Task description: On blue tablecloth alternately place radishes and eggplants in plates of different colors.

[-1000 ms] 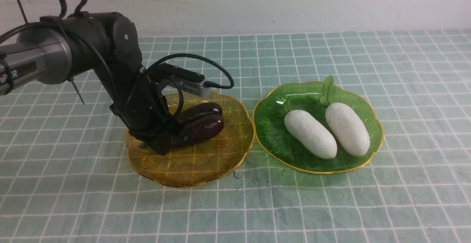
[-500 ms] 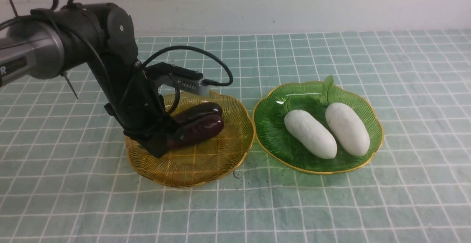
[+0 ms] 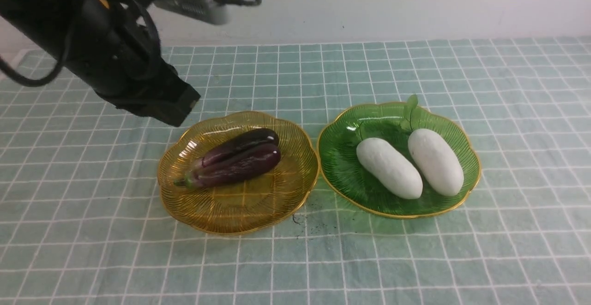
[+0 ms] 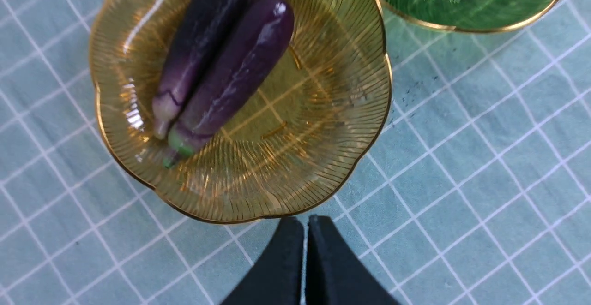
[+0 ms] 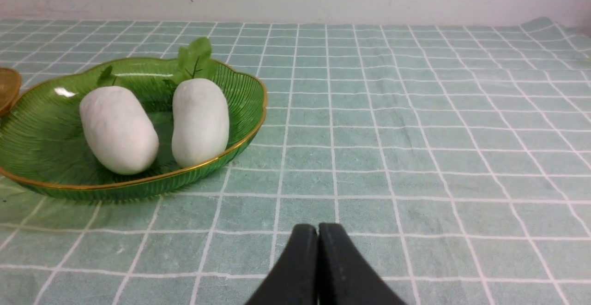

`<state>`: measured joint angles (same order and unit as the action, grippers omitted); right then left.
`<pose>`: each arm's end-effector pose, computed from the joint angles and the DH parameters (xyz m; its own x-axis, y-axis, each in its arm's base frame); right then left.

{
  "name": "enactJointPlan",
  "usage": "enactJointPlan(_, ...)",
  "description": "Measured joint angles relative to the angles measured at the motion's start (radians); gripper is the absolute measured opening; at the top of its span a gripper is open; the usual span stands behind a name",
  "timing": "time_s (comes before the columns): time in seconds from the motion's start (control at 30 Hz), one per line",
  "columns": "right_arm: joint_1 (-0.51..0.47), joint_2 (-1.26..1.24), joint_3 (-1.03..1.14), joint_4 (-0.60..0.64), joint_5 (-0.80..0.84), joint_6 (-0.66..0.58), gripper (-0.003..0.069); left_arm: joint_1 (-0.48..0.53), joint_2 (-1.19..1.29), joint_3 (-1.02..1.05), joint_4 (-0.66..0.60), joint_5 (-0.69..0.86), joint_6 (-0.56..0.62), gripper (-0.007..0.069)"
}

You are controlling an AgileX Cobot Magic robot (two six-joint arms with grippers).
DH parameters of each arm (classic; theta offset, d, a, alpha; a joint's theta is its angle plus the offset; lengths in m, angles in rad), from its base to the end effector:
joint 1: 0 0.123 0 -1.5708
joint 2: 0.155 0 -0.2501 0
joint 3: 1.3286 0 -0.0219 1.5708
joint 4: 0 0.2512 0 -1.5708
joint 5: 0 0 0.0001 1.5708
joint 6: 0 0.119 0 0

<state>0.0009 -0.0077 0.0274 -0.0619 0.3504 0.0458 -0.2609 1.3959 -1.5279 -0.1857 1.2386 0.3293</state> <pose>0.1160 -0.0024 0.1653 -0.2788 -0.0126 -0.9603 0.0161 0.9997 -0.0178 0.2819 -0.0968 0.3495 -0.7000 0.4569 -0.5488 0.5481 0.8364 -0.0029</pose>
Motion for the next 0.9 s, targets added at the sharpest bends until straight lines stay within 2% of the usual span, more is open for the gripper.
enactJointPlan(0.63, -0.003, 0.0, 0.0, 0.0, 0.001, 0.0, -0.0015, 0.0, -0.44, 0.021, -0.002, 0.024, -0.022, -0.0007)
enactJointPlan(0.73, -0.003, 0.0, 0.0, 0.0, 0.001, 0.0, -0.0015, 0.0, -0.52, 0.087, -0.002, 0.025, -0.033, -0.0007)
enactJointPlan(0.8, -0.003, 0.0, 0.0, 0.0, 0.001, 0.0, -0.0015, 0.0, -0.661, 0.22, -0.002, 0.028, -0.056, -0.0007)
enactJointPlan(0.9, -0.003, 0.0, 0.0, 0.0, 0.001, 0.0, -0.0015, 0.0, -0.878, 0.411, -0.006, -0.076, -0.082, -0.0007)
